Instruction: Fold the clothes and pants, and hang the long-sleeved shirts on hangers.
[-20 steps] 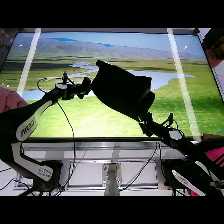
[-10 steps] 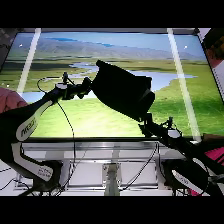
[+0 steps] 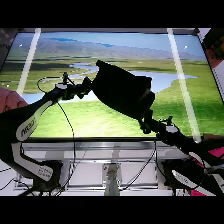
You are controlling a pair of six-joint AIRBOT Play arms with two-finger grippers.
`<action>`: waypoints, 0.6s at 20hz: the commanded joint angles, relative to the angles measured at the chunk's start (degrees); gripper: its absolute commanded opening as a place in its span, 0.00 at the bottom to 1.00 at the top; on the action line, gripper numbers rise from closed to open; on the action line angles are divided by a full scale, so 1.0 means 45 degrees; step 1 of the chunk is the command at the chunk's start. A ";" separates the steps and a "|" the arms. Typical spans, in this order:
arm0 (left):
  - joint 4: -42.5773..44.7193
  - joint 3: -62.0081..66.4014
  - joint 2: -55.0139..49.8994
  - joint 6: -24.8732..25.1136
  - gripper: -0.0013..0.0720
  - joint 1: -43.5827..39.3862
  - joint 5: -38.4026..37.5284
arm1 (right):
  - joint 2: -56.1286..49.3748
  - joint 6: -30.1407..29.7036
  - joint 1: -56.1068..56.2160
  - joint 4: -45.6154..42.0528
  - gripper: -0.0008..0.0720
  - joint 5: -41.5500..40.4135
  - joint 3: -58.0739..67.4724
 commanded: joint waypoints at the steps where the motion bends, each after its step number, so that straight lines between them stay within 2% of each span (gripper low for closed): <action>1: 0.0000 0.0015 0.0000 -0.0010 0.14 0.0000 0.0019 | -0.0282 -0.0034 0.0005 -0.0345 0.40 -0.0345 0.0491; 4: -0.0005 0.0015 -0.0005 -0.0010 0.14 0.0000 0.0024 | -0.0325 -0.0034 0.0005 -0.0369 0.38 0.0049 0.0491; 5: -0.0053 0.0015 -0.0005 -0.0015 0.14 0.0000 0.0019 | -0.0325 -0.0034 0.0005 -0.0374 0.32 0.0204 0.0491; 6: -0.0053 0.0015 -0.0010 -0.0058 0.14 0.0000 0.0019 | -0.0321 -0.0029 0.0005 -0.0364 0.08 0.0447 0.0491; 7: -0.0092 0.0015 -0.0015 -0.0053 0.14 0.0000 0.0019 | -0.0321 -0.0029 0.0005 -0.0345 0.04 0.0675 0.0491; 11: -0.0092 0.0015 0.0024 0.0457 0.14 -0.0019 0.0170 | -0.0219 -0.0102 0.0000 -0.0384 0.03 0.1467 0.0525; 12: -0.0083 0.0015 0.0102 0.0612 0.14 -0.0044 0.0384 | -0.0126 -0.0622 0.0000 -0.0442 0.03 0.1579 0.0665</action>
